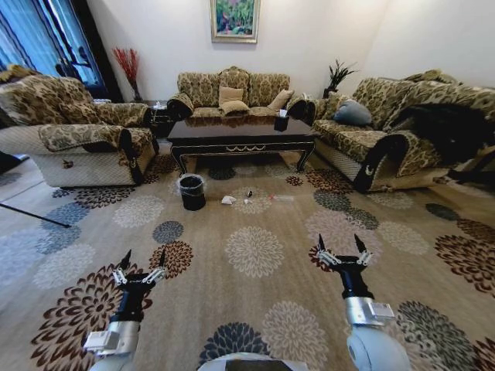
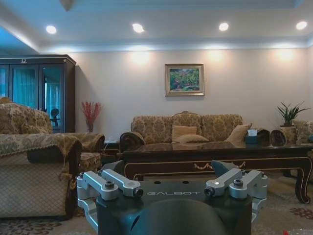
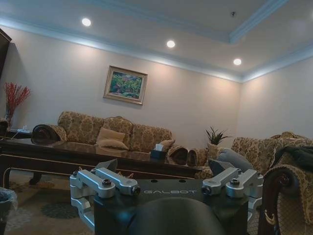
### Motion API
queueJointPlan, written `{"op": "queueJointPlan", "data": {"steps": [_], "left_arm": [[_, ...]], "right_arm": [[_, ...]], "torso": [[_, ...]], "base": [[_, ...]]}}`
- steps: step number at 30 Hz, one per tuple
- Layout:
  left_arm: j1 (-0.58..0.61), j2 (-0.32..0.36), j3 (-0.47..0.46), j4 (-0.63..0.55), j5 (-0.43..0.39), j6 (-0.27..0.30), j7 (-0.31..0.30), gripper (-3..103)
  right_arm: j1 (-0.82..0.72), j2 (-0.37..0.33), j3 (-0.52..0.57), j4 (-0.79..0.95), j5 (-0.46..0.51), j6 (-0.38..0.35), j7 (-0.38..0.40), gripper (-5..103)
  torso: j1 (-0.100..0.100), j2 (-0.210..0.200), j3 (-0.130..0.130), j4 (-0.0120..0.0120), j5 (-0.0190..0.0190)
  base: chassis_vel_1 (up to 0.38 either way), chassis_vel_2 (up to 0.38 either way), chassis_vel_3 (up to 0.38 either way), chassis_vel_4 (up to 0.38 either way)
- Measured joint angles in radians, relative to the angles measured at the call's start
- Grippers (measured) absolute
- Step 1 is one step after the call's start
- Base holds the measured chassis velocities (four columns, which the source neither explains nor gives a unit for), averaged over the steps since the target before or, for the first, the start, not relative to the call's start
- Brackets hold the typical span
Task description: Move to the front of the table and pick up the trash from the floor, then place it into the trash bin.
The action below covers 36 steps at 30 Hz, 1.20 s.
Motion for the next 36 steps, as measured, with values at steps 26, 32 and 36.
{"op": "queueJointPlan", "data": {"steps": [26, 32, 36], "left_arm": [[-0.069, 0.028, -0.09, 0.076, -0.087, 0.007, -0.001, 100], [-0.066, 0.025, -0.091, 0.077, -0.09, 0.007, -0.001, 100], [-0.061, 0.022, -0.089, 0.063, -0.09, 0.007, 0.0, 100]], "right_arm": [[-0.043, -0.022, -0.002, 0.038, 0.046, -0.011, -0.048, 100], [-0.047, -0.035, -0.009, 0.044, 0.029, 0.003, -0.075, 100], [-0.05, -0.036, -0.009, 0.055, 0.037, -0.003, -0.085, 100]], "torso": [[-0.037, -0.1, -0.063, 0.0, 0.0], [-0.046, -0.128, -0.082, 0.0001, 0.0001], [-0.051, -0.141, -0.091, 0.0, -0.0001]], "base": [[0.0, 0.0, 0.0, 0.0], [0.0, 0.0, 0.0, 0.0], [0.0, 0.0, 0.0, 0.0]]}}
